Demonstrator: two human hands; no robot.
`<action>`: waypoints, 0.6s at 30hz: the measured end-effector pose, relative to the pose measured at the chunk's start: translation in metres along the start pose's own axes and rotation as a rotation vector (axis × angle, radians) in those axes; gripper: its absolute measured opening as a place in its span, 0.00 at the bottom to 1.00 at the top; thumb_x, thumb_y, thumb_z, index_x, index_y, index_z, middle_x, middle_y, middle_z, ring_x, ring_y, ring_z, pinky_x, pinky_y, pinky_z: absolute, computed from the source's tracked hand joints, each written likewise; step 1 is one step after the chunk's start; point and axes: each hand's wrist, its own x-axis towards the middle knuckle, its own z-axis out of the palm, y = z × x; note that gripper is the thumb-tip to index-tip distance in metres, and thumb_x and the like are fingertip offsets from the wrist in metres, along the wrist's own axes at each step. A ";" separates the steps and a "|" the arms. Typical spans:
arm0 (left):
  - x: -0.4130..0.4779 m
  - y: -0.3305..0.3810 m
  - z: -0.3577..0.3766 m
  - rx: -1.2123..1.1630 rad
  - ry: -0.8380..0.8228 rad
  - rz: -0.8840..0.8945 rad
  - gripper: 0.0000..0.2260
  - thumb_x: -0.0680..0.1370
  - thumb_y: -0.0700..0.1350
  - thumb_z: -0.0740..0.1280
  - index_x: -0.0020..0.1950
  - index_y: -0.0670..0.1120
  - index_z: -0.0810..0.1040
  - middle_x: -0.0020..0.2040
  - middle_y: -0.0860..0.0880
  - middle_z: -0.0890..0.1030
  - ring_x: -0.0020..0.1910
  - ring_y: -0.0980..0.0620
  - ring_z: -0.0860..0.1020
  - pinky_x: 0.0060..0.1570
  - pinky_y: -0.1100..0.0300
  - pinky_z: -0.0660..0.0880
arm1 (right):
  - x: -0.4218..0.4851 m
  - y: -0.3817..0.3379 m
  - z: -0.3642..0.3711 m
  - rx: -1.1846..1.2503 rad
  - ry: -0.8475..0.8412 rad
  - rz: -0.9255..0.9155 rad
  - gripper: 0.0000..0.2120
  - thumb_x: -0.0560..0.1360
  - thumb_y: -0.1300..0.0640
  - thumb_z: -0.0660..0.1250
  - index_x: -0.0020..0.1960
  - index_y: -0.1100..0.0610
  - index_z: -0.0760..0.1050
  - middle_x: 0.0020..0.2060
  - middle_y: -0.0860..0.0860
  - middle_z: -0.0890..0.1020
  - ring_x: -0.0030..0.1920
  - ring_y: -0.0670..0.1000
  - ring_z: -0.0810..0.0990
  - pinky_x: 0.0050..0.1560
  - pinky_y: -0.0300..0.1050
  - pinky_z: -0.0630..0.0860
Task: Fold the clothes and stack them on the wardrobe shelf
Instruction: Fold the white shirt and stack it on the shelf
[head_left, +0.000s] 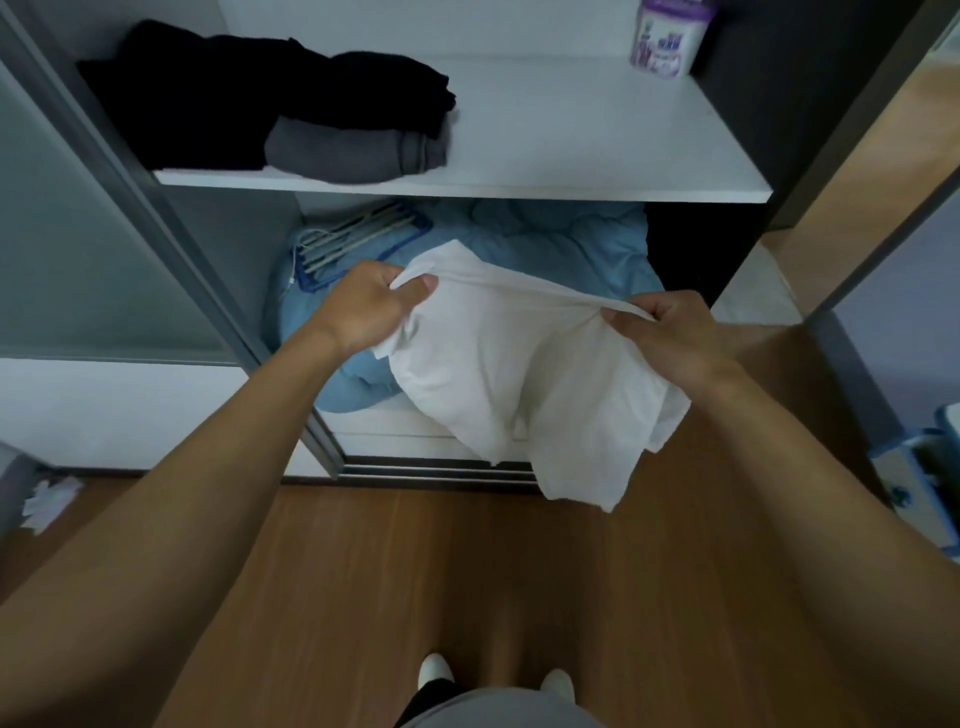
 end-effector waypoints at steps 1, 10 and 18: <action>-0.001 0.003 0.000 -0.035 -0.024 -0.008 0.24 0.79 0.55 0.68 0.26 0.50 0.70 0.22 0.57 0.72 0.21 0.61 0.70 0.26 0.68 0.66 | 0.002 0.003 0.000 -0.015 0.000 0.008 0.13 0.77 0.49 0.70 0.38 0.55 0.83 0.33 0.46 0.84 0.34 0.41 0.78 0.38 0.36 0.73; -0.013 0.041 -0.005 -0.351 -0.164 -0.030 0.14 0.80 0.50 0.68 0.39 0.42 0.80 0.35 0.47 0.83 0.33 0.50 0.80 0.34 0.60 0.73 | 0.012 0.016 0.008 -0.049 0.044 0.100 0.11 0.77 0.56 0.68 0.50 0.64 0.81 0.48 0.62 0.83 0.39 0.46 0.77 0.42 0.36 0.73; -0.009 0.065 0.007 -1.089 -0.151 -0.285 0.12 0.83 0.43 0.59 0.47 0.40 0.79 0.43 0.41 0.84 0.41 0.45 0.83 0.38 0.55 0.81 | -0.050 -0.018 0.095 0.204 -0.332 -0.024 0.17 0.70 0.38 0.69 0.57 0.38 0.74 0.52 0.36 0.81 0.51 0.31 0.78 0.49 0.27 0.73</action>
